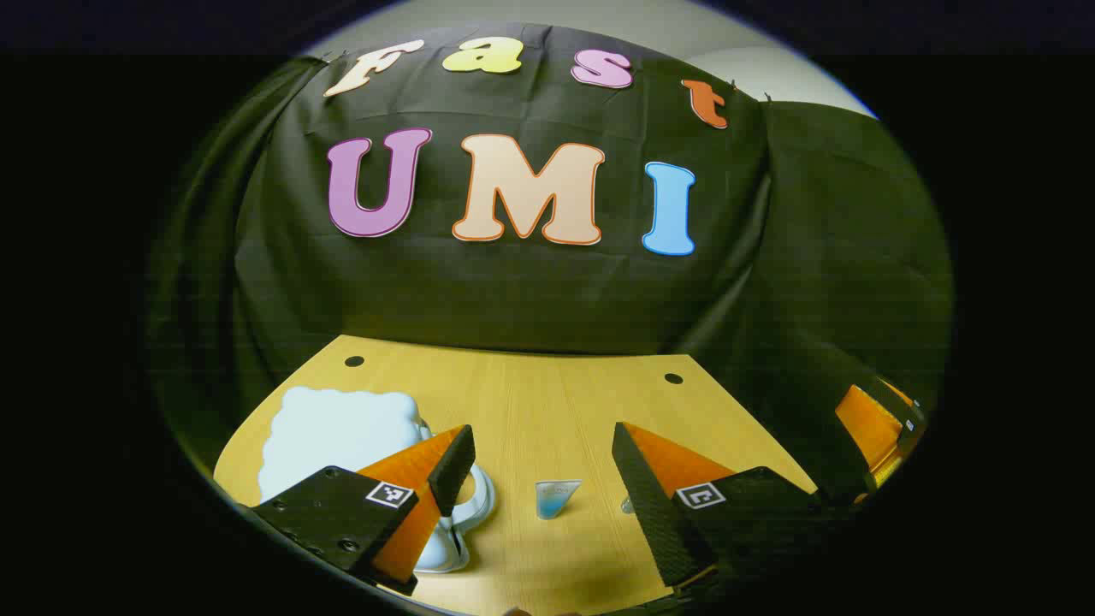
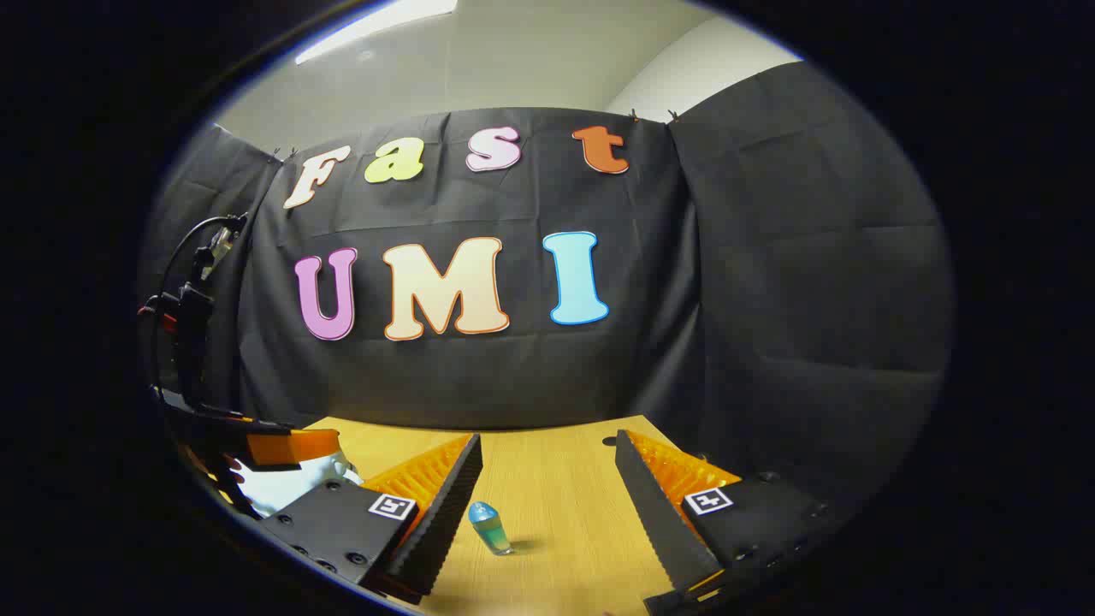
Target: First open the suitcase, pack the skin care products into it, and then close the suitcase.
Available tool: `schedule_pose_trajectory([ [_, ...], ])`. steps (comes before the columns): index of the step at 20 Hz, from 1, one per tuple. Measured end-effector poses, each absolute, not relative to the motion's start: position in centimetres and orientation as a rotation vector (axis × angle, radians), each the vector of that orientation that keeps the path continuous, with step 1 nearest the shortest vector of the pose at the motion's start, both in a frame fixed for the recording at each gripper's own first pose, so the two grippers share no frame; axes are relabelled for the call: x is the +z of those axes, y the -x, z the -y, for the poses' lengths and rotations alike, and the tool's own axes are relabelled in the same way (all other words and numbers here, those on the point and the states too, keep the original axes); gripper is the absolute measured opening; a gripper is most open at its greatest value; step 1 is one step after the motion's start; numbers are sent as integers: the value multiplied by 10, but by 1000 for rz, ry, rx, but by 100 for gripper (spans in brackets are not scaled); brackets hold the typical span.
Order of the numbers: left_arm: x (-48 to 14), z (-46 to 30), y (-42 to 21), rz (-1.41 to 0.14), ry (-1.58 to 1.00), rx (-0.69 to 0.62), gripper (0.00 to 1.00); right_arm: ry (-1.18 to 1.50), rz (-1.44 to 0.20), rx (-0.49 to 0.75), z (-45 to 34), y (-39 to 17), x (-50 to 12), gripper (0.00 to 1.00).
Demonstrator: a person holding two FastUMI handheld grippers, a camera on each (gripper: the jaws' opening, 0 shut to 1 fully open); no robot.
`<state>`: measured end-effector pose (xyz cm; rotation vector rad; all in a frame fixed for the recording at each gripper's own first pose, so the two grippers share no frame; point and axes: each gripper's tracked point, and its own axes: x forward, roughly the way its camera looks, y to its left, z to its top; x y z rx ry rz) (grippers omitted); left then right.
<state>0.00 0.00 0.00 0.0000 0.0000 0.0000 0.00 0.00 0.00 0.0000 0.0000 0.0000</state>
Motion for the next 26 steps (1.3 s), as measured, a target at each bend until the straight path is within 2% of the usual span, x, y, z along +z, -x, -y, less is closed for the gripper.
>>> schedule_pose_trajectory([
  [13,-15,-21,-14,-91,32,30,95,2,-78,16,7,-6,-32,98],
  [14,-17,-24,-18,-109,29,33,93,-1,-87,22,5,-7,-35,98],
  [16,-22,-35,-24,-145,15,45,96,-5,-106,35,2,-8,-41,98],
  [26,-57,-52,-75,-423,36,46,95,-6,-186,55,2,-18,-69,98],
])
